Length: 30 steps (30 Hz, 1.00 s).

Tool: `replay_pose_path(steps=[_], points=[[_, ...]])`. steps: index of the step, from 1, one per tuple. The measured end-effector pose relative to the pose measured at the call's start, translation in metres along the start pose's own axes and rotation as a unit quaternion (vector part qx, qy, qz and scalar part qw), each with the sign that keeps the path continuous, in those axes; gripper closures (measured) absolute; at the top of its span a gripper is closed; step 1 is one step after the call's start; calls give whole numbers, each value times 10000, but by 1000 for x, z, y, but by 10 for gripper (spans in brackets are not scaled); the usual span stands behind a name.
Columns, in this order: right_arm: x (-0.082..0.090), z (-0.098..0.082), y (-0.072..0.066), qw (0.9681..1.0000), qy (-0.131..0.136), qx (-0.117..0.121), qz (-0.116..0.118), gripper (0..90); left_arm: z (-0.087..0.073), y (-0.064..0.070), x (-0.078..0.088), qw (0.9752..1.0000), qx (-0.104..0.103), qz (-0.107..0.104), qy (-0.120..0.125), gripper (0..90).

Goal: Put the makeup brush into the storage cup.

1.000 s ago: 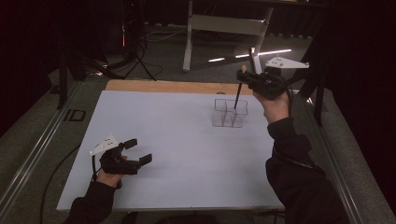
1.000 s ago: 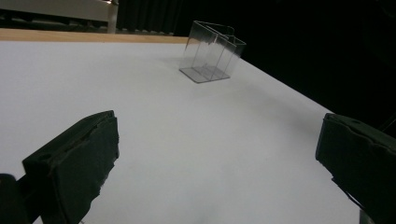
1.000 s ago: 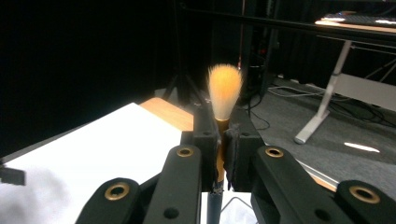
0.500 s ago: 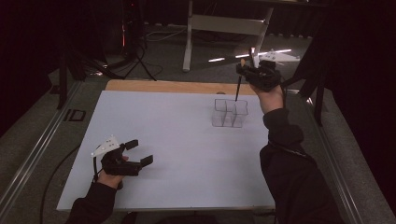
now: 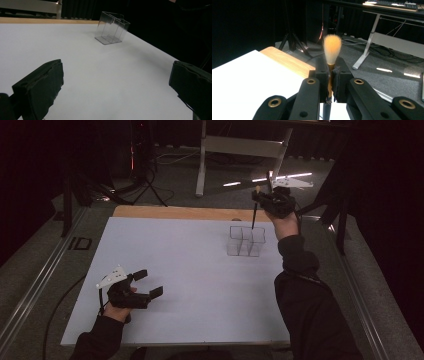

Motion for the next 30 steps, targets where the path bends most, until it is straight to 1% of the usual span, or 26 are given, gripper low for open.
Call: replay_pose_path(steps=[2,4,6,7,9,14,15,22,25,28,30], points=[[-3,-4,0,10000,-27,-41,3,844,0,0,0,10000,4,-16,-13,0],[-8,-8,0,10000,-56,-21,-30,844,0,0,0,10000,-1,-34,1,0],[-11,-13,-1,9999,-95,-51,-15,844,0,0,0,10000,-8,-20,-15,0],[-13,-15,-1,9999,-126,-40,-28,844,0,0,0,10000,29,-26,-18,0],[-16,-20,-1,9999,-149,-60,-31,844,-1,1,0,10000,22,-25,-43,0],[-23,-31,-1,9997,-216,-128,-25,844,0,0,0,10000,39,-18,1,0],[-24,-34,-1,9996,-242,-113,-54,843,-1,0,0,10000,40,-10,-5,0],[-33,-50,-3,9991,-385,-183,5,843,-1,0,-1,10000,19,-42,-21,0],[-38,-58,-4,9985,-515,-189,-6,842,-1,0,-1,10000,31,-44,-14,0],[-42,-66,-5,9973,-711,-194,-40,841,-1,0,-1,10000,33,-60,-10,0],[-43,-68,-5,9967,-769,-270,-59,841,-1,0,-1,10000,26,-74,-23,0]])
Point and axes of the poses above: each handheld gripper's, and its own axes: x roughly backward along the jaws, z roughly out of its top, y roughly to its right, the point moved 5 cm from there along -x, roughly forward along the jaws, and after that the axes turned 12 degrees about -z, right-handed, at the moved point
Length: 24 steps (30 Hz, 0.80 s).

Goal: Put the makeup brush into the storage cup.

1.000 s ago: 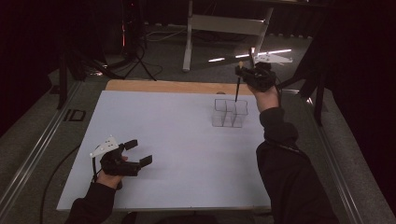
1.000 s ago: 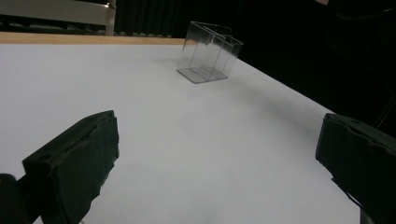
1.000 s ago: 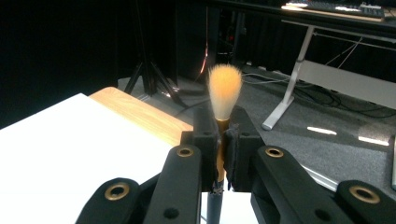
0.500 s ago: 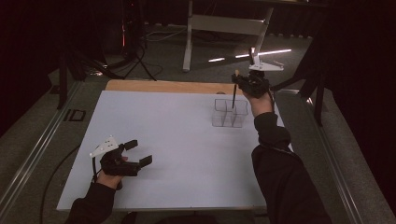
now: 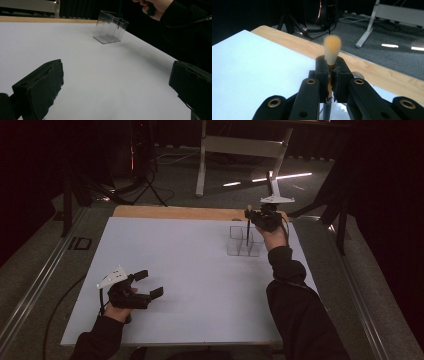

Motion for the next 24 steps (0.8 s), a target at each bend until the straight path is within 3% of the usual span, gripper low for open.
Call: replay_pose_path(steps=[6,13,14,16,19,24], points=[[-2,-6,2,9998,-96,-182,-19,837,0,0,0,10000,9,-5,-6,0],[-5,-14,3,9997,-157,-163,-42,833,0,0,0,10000,8,-19,-15,0],[-6,-16,3,9998,-184,-121,-34,800,0,0,-1,10000,7,-25,-16,0],[-6,-17,2,9997,-164,-185,68,587,0,0,0,10000,2,-22,-10,0],[-7,-17,2,9992,-231,-336,37,361,0,0,0,10000,-4,-16,-18,0],[-6,-15,2,9986,-318,-414,116,230,0,0,-1,10000,3,-30,-13,0]])
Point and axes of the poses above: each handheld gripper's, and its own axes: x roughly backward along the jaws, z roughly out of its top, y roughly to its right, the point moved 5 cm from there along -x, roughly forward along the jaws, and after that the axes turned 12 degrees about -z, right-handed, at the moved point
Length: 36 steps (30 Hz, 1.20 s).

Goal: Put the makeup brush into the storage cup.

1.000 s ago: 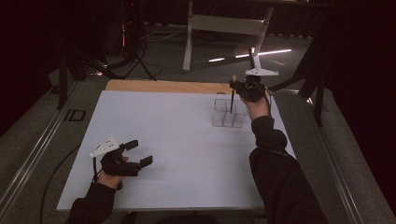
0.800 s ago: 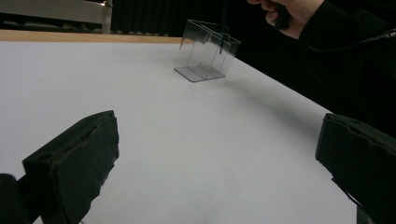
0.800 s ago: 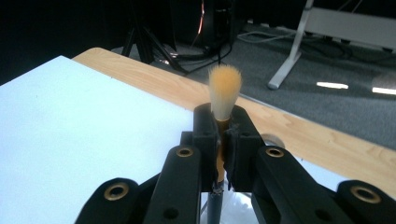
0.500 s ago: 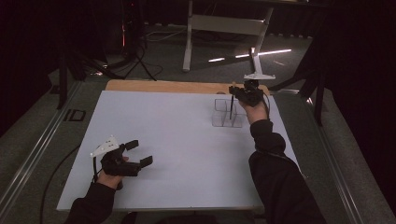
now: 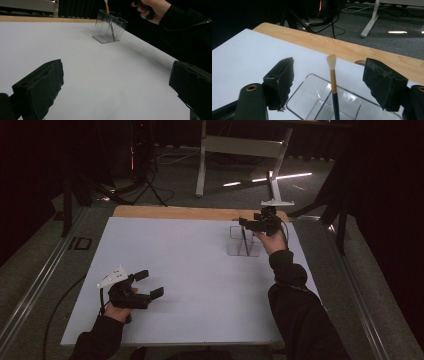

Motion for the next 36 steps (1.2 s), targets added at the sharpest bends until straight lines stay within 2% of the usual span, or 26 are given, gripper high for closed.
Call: replay_pose_path(steps=[6,9,12,13,20,24,26,29,36], points=[[4,2,0,10000,23,-11,18,178,0,0,0,10000,-5,4,-8,0],[7,3,-2,10000,35,60,18,148,0,1,0,10000,-13,0,5,0],[11,4,-3,9999,74,70,57,120,0,1,1,10000,-33,25,-4,0],[13,4,-4,9998,89,126,143,109,1,1,1,10000,-27,8,11,0],[27,5,-10,9993,151,306,170,109,1,2,1,10000,-61,70,17,0],[33,4,-11,9990,260,241,261,109,0,2,1,9999,-86,69,2,0],[36,2,-12,9987,292,275,318,141,1,2,2,9999,-100,65,25,0],[40,-2,-14,9982,334,265,414,138,0,3,2,9998,-189,92,43,0],[50,-13,-17,9971,427,333,531,138,1,4,2,9998,-208,57,46,0]])
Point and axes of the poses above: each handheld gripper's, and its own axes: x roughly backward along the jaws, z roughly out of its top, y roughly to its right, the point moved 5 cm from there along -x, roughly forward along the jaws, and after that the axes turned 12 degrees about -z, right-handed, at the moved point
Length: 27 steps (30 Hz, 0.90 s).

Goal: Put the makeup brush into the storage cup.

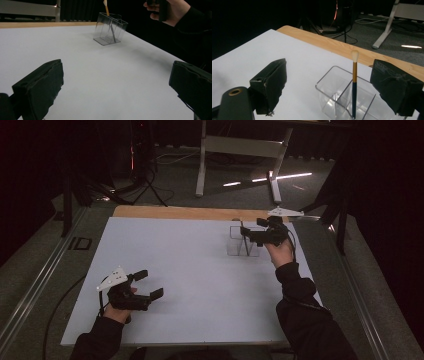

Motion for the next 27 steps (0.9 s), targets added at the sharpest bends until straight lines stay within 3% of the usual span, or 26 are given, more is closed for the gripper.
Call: replay_pose_path(steps=[7,15,22,27], points=[[13,-7,-8,9997,21,-16,223,134,0,1,0,10000,11,-22,-2,0],[32,-17,-18,9994,61,167,304,130,0,0,0,10000,4,-15,14,0],[51,-23,-29,9982,144,199,554,128,0,1,0,10000,-6,-17,-18,0],[65,-29,-36,9970,251,104,724,129,0,0,1,10000,7,0,31,0]])
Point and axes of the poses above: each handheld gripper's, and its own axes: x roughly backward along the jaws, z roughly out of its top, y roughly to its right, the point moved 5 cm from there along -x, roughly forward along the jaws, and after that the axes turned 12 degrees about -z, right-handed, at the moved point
